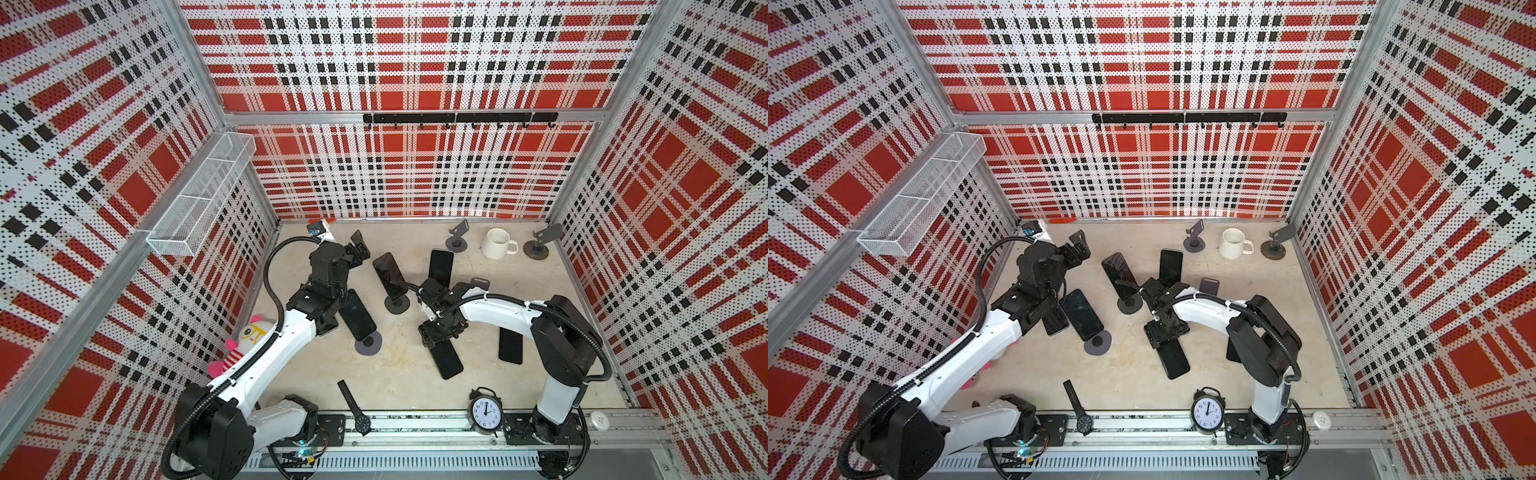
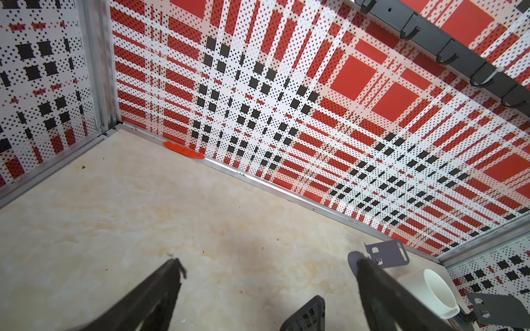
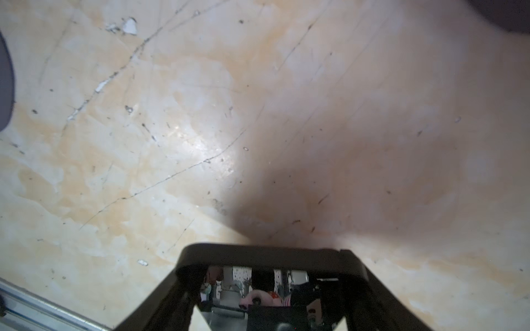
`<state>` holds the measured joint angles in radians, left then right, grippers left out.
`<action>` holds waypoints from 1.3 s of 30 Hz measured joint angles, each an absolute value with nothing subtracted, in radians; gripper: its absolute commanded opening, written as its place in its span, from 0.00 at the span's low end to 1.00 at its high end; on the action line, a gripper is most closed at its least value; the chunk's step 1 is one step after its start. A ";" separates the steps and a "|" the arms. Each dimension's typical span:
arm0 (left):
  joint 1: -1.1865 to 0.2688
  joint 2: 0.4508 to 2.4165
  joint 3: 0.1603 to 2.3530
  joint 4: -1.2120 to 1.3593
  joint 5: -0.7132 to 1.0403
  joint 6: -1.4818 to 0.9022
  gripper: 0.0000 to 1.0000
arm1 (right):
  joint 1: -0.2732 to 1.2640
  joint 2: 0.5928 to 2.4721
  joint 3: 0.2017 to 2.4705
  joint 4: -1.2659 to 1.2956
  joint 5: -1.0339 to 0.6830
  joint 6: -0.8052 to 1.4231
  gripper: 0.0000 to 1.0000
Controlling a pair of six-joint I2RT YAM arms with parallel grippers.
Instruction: Remove the phone from the phone stand
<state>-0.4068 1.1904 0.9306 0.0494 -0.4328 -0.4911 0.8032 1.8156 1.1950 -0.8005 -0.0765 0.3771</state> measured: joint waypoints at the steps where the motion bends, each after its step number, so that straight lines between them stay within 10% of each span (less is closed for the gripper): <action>1: -0.405 1.190 0.929 0.051 -0.433 -0.492 0.98 | 0.803 1.819 1.192 -0.801 -0.070 0.379 0.64; 39: -0.394 1.091 0.853 0.077 -0.461 -0.503 0.98 | 0.884 1.767 1.050 -0.650 0.095 0.516 0.77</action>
